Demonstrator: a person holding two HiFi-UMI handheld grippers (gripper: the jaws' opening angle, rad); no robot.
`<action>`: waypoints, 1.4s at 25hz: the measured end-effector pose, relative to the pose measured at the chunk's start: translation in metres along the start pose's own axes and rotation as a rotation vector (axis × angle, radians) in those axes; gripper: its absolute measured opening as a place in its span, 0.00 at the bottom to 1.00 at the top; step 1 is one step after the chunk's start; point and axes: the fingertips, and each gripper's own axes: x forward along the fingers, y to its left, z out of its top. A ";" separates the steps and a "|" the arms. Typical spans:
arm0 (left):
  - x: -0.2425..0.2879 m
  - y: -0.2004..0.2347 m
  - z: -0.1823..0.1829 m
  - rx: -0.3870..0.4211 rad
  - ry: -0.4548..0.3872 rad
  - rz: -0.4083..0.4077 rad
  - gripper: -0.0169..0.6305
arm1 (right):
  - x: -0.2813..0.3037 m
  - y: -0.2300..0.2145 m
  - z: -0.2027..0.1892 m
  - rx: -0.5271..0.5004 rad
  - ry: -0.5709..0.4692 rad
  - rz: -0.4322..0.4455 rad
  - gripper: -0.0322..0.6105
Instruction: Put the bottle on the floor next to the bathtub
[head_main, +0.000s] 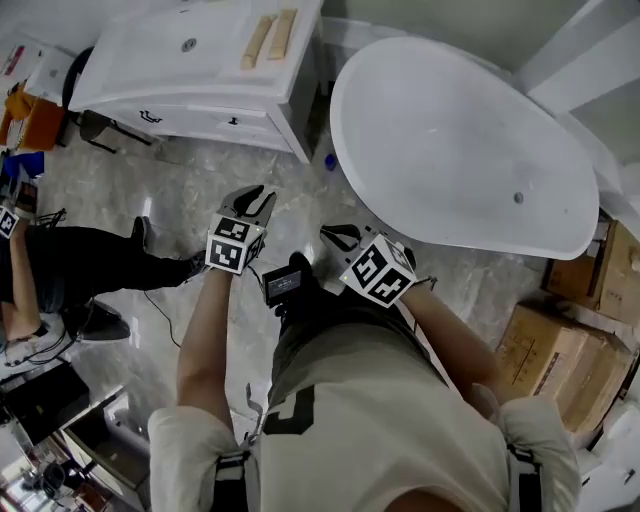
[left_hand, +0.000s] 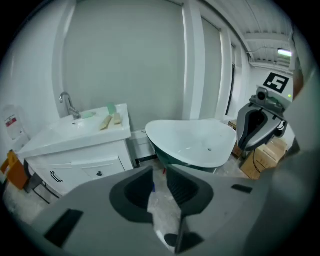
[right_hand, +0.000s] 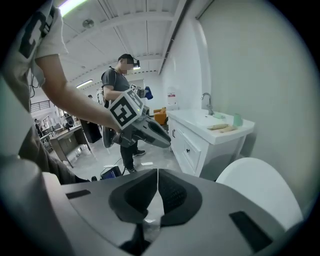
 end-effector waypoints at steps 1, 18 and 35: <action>-0.011 -0.004 0.004 -0.006 -0.021 0.017 0.19 | -0.006 0.003 0.002 -0.002 -0.008 -0.001 0.09; -0.125 -0.099 0.089 0.016 -0.310 0.061 0.11 | -0.074 0.021 0.070 0.047 -0.238 0.027 0.09; -0.152 -0.106 0.068 0.095 -0.268 0.021 0.11 | -0.052 0.051 0.073 0.177 -0.213 0.059 0.09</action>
